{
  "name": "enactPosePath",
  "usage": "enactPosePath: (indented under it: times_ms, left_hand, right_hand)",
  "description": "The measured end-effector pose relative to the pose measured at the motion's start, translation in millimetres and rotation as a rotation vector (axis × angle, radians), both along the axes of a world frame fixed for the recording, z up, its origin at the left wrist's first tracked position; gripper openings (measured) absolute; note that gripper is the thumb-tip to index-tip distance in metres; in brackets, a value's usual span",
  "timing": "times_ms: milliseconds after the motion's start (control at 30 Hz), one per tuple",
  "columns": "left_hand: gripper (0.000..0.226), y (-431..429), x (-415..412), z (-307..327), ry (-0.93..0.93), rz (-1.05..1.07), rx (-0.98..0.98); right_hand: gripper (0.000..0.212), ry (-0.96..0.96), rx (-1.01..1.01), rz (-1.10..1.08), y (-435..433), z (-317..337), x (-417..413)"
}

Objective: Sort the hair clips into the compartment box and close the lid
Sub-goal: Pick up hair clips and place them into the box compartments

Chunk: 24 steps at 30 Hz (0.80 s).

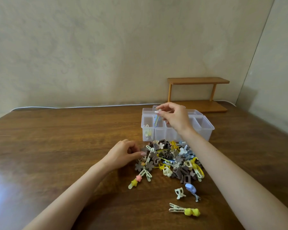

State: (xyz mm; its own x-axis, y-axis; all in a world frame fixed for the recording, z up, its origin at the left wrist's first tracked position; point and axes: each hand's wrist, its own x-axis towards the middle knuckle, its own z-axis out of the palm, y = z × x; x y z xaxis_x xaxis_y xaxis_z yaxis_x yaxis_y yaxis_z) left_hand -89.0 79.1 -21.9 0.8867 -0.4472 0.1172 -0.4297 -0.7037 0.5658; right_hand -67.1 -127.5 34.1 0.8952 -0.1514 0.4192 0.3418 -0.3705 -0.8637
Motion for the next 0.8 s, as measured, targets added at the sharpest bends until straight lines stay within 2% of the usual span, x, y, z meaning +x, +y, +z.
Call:
enactPosePath:
  times_ms: [167, 300, 367, 467, 633, 800]
  left_hand:
    - [0.018, 2, 3, -2, -0.006, 0.014, -0.013]
    - [0.017, 3, 4, -4, -0.022, 0.041, -0.013]
    - [0.014, 1, 3, -4, -0.066, 0.053, -0.057]
    - [0.017, -5, -2, -2, -0.176, -0.004, -0.097]
    - [0.030, -9, -4, -3, -0.195, -0.017, 0.102]
    - [0.018, -9, -4, -2, -0.200, -0.024, 0.150]
  right_hand:
    - [0.007, -0.053, -0.053, -0.074, 16, 4, 25]
    - [0.020, 0.087, -0.361, -0.107, 20, 2, 28]
    - [0.023, 0.085, -0.426, -0.135, 19, 1, 24]
    - [0.015, 0.009, -0.373, -0.148, 17, -2, 14]
    - [0.013, -0.084, -0.271, -0.075, 11, -8, -3]
    - [0.015, -0.106, -0.204, -0.026, 8, -18, -22]
